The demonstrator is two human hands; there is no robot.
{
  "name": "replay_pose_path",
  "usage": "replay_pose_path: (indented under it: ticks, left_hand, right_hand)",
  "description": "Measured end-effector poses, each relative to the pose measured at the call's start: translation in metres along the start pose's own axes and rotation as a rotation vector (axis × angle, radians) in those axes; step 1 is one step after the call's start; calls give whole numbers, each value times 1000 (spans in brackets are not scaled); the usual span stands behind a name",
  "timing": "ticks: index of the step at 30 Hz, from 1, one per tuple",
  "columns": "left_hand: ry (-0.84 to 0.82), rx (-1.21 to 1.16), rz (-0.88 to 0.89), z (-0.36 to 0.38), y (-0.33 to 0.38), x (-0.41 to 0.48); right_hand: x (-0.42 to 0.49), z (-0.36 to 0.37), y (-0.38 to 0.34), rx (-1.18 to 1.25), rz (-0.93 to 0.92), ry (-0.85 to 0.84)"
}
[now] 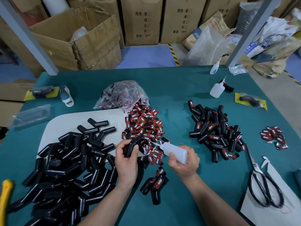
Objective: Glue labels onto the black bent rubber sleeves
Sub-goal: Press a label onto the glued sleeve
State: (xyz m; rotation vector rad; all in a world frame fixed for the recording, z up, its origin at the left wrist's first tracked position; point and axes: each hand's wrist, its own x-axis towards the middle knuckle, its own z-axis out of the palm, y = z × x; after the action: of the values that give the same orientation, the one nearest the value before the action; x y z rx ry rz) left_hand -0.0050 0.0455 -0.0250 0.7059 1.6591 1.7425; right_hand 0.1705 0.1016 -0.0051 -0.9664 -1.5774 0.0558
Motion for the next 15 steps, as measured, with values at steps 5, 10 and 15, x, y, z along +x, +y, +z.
replay_pose_path:
  ticks: [5,10,15]
  left_hand:
    - [14,-2,-7,1,-2,1]
    - [30,-30,-26,0,-1,1]
    - [33,-39,-22,0,0,0]
  right_hand:
    - [1,1,-1,-17,-20,-19]
    - [0,1,0,-6,-27,-26]
    - [-1,1,1,3,-18,-29]
